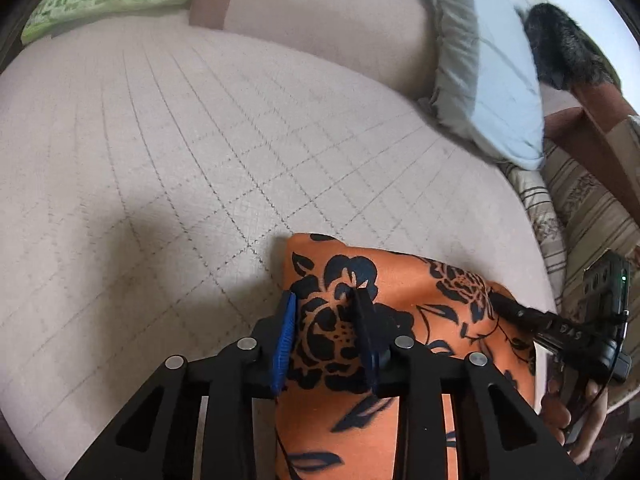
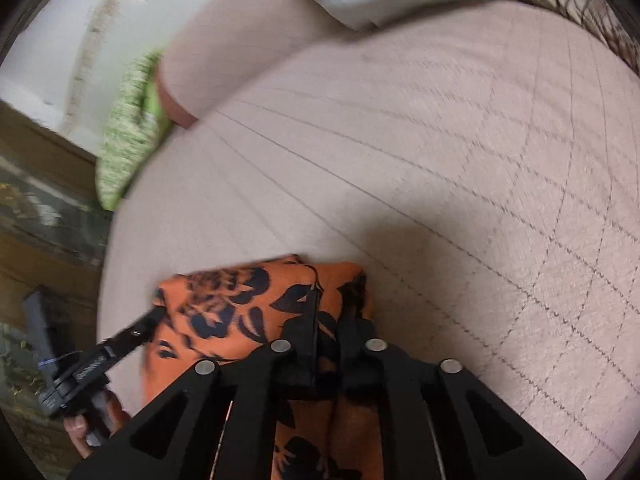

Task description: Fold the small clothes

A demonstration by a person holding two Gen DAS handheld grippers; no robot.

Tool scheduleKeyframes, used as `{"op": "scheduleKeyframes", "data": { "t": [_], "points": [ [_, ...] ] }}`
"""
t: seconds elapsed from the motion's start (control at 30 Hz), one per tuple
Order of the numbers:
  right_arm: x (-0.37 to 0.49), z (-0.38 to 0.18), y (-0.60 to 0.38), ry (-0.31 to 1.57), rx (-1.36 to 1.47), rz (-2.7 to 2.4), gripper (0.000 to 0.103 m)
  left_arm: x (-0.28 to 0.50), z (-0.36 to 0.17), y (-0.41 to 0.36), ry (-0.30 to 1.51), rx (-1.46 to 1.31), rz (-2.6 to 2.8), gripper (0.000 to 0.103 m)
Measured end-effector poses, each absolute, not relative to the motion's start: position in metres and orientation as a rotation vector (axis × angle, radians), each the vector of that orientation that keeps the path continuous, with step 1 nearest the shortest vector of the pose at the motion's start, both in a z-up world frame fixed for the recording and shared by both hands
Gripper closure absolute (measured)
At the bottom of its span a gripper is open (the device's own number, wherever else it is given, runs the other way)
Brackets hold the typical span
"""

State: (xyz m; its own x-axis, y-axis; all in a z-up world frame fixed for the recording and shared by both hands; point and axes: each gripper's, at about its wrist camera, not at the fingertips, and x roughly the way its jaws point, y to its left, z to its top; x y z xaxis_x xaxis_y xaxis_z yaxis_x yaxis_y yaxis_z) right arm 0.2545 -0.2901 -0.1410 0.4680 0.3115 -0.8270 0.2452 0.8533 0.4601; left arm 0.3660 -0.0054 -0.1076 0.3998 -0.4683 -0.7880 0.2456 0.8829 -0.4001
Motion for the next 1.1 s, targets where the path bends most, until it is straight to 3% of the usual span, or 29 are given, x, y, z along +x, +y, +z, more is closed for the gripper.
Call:
{"op": "scheduleKeyframes", "data": {
  "t": [0.07, 0.1, 0.13, 0.17, 0.27, 0.4, 0.57, 0.73, 0.8, 0.87, 0.93, 1.03, 1.1],
  "points": [
    [0.236, -0.120, -0.291, 1.027, 0.619, 0.096, 0.074, 0.346, -0.093, 0.008, 1.054, -0.253, -0.489, 0.071],
    [0.223, -0.110, -0.294, 0.987, 0.638, 0.104, 0.054, 0.335, -0.088, 0.013, 1.048, -0.272, -0.524, 0.068],
    [0.213, -0.101, -0.296, 0.954, 0.653, 0.103, 0.037, 0.323, -0.083, 0.019, 1.042, -0.288, -0.549, 0.058],
    [0.205, -0.095, -0.298, 0.931, 0.661, 0.094, 0.034, 0.313, -0.081, 0.027, 1.038, -0.303, -0.551, 0.048],
    [0.173, -0.099, -0.300, 0.941, 0.714, 0.079, 0.034, 0.289, -0.094, 0.042, 1.060, -0.346, -0.543, 0.045],
    [0.143, -0.142, -0.294, 1.105, 0.819, 0.010, 0.034, 0.276, -0.131, 0.038, 1.166, -0.379, -0.551, 0.045],
    [0.154, -0.161, -0.290, 1.159, 0.921, 0.119, 0.043, 0.293, -0.149, 0.037, 1.217, -0.469, -0.561, 0.044],
    [0.165, -0.171, -0.285, 1.184, 0.936, 0.119, 0.041, 0.307, -0.157, 0.038, 1.258, -0.516, -0.557, 0.041],
    [0.168, -0.173, -0.284, 1.193, 0.931, 0.125, 0.041, 0.307, -0.161, 0.039, 1.252, -0.528, -0.554, 0.044],
    [0.168, -0.175, -0.281, 1.200, 0.915, 0.128, 0.043, 0.304, -0.160, 0.039, 1.243, -0.511, -0.553, 0.056],
    [0.169, -0.175, -0.279, 1.205, 0.908, 0.141, 0.056, 0.297, -0.154, 0.041, 1.221, -0.486, -0.548, 0.064],
    [0.167, -0.170, -0.273, 1.202, 0.877, 0.140, 0.066, 0.280, -0.148, 0.047, 1.206, -0.545, -0.575, 0.076],
    [0.163, -0.162, -0.263, 1.180, 0.843, 0.149, 0.069, 0.270, -0.147, 0.057, 1.200, -0.590, -0.602, 0.078]
  ]
}}
